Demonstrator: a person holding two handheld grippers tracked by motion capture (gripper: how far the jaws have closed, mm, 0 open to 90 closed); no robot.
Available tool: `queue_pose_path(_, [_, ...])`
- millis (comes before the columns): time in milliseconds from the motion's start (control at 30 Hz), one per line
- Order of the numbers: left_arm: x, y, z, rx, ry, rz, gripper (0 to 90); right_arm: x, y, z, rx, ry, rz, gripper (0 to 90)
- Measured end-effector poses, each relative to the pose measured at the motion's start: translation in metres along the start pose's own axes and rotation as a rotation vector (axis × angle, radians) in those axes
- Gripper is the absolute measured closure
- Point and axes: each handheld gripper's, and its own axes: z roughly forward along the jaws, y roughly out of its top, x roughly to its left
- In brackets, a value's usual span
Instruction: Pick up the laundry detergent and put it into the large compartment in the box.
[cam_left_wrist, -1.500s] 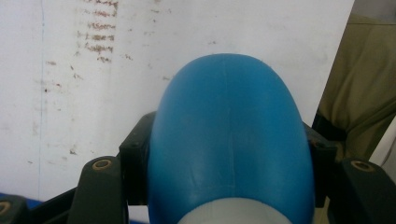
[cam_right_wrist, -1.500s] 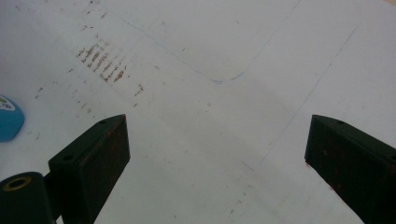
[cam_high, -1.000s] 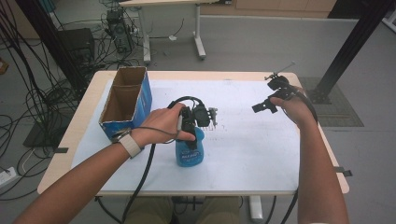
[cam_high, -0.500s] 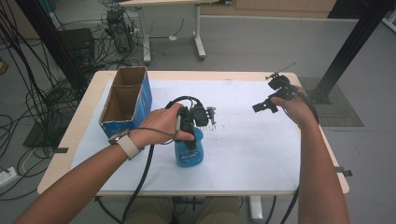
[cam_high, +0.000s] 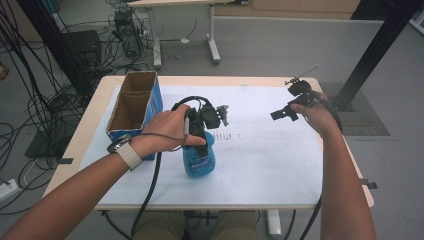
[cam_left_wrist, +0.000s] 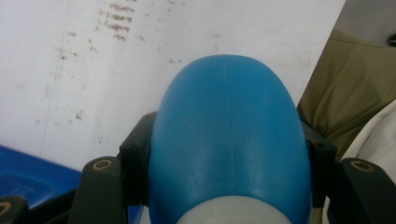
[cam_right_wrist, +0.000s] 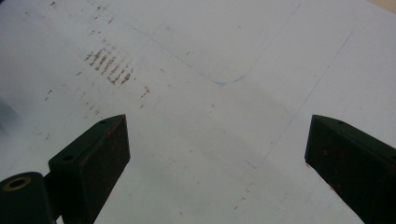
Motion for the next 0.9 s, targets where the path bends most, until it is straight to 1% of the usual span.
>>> queue_pose_path(100, [-0.001, -0.002, -0.009, 0.004, 0.011, -0.026, 38.1, 0.000, 0.000, 0.000, 0.000, -0.001, 0.000, 6.6])
queue_pose_path(167, [0.000, -0.006, -0.015, -0.005, 0.015, -0.051, 38.1, 0.000, 0.001, 0.000, 0.001, 0.000, -0.001, 6.6])
queue_pose_path(233, [0.003, -0.006, -0.021, 0.000, 0.014, -0.075, 38.1, 0.000, 0.001, 0.000, 0.000, 0.000, 0.000, 6.6])
queue_pose_path(300, [0.005, -0.006, -0.028, 0.012, 0.016, -0.084, 38.0, 0.001, 0.002, 0.000, 0.002, 0.002, -0.004, 6.6])
queue_pose_path(467, [0.006, -0.009, -0.045, 0.006, 0.034, -0.118, 38.0, 0.002, 0.004, 0.000, 0.002, 0.003, -0.005, 6.6])
queue_pose_path(600, [0.011, -0.013, -0.057, -0.001, 0.036, -0.148, 38.0, 0.003, 0.005, 0.000, 0.002, 0.002, -0.006, 6.6])
queue_pose_path(700, [0.012, -0.015, -0.062, -0.007, 0.039, -0.167, 38.1, 0.003, 0.006, -0.001, 0.002, 0.001, -0.006, 6.6])
queue_pose_path(800, [0.015, -0.014, -0.065, -0.001, 0.041, -0.188, 38.1, 0.004, 0.007, -0.001, 0.000, 0.001, -0.011, 6.6])
queue_pose_path(900, [0.016, -0.014, -0.071, -0.001, 0.043, -0.205, 38.1, 0.005, 0.008, 0.000, 0.000, 0.004, -0.014, 6.6])
